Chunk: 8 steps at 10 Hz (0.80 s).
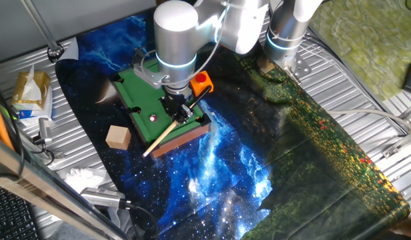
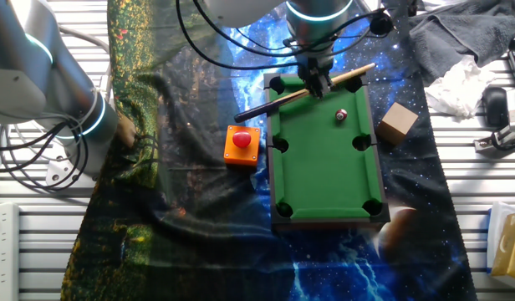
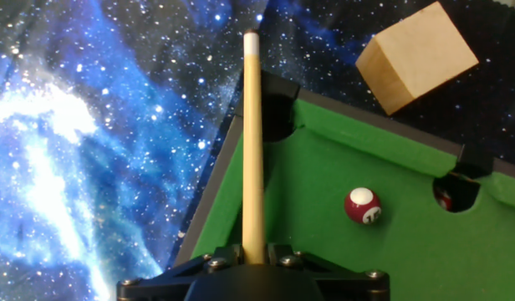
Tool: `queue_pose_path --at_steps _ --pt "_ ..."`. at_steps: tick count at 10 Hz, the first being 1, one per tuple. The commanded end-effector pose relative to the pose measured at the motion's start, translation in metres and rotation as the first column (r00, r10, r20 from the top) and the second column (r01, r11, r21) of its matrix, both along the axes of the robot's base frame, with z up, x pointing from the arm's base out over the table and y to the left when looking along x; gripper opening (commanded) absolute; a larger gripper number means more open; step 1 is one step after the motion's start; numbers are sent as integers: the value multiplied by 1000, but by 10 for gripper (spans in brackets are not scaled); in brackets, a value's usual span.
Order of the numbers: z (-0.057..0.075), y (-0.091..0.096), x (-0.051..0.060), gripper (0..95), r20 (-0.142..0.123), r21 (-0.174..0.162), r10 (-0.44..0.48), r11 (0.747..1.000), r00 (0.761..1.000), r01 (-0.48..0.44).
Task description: Hit the pool ball
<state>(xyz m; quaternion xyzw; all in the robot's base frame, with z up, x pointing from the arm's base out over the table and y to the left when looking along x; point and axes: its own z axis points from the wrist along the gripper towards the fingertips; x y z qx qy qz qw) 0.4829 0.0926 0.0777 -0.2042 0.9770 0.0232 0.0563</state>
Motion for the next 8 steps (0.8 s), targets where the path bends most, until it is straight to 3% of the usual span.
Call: queue_pose_path --at_steps 1,4,5,8 --pt "7 -6 3 0 -12 -2 60 998 998 -60" --pt "30 -35 13 0 -48 -1 150 989 987 -151" --pt "36 -41 14 0 -52 -1 165 986 985 -165" --pt "56 -64 12 0 -108 -10 199 980 974 -201"
